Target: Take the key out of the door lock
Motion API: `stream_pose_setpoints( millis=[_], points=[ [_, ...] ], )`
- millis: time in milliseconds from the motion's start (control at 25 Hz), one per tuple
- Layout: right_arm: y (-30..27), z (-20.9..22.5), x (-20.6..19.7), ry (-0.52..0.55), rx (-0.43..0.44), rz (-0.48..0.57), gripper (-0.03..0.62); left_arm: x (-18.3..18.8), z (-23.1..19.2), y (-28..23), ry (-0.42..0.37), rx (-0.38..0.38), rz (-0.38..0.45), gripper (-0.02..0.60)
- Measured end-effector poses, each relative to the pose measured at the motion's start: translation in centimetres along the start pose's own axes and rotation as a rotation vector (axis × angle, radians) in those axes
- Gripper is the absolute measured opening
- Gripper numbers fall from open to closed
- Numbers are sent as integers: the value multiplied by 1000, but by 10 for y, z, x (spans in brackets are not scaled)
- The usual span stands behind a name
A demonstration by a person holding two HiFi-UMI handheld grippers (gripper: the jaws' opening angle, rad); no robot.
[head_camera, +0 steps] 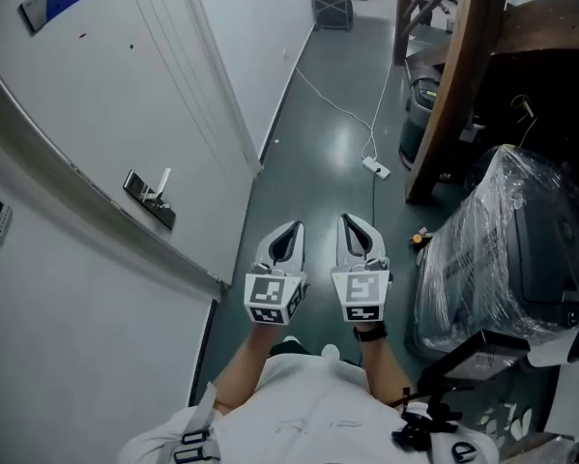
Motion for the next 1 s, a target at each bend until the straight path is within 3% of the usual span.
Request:
stream_pose_setpoints(
  millis=[200,400,520,640,920,1000],
  points=[
    [-24,-13,-11,-154,56,-34,-6,-6,-19,-5,-7,37,27,0],
    [-51,-18,-30,-166,81,-89,-6,-24,-32,-28,-50,-8,-28,-2],
    [-76,-12,-38,-156,86,-116,-5,-37,-52,-57,-5,10,-40,-2],
    [-117,-10,-45,-132,152,-152,-5,-46,-82,-91,45,49,-21,0],
    [-234,-27,-13,-153,240,-22,-5,-22,-185,-141,43,117,114,0],
    [-263,-44,-7,-137,310,5,-5,-17,-215,-146,28,151,134,0]
  ],
)
Point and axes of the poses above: the fingertips, and each gripper's own axes: y backward along the fingers, z to its right, x out of its top, the point moved 6 cm from there along y, backward along the fingers, and after that the axes turned 8 degrees about -x, right-handed, at the moved point
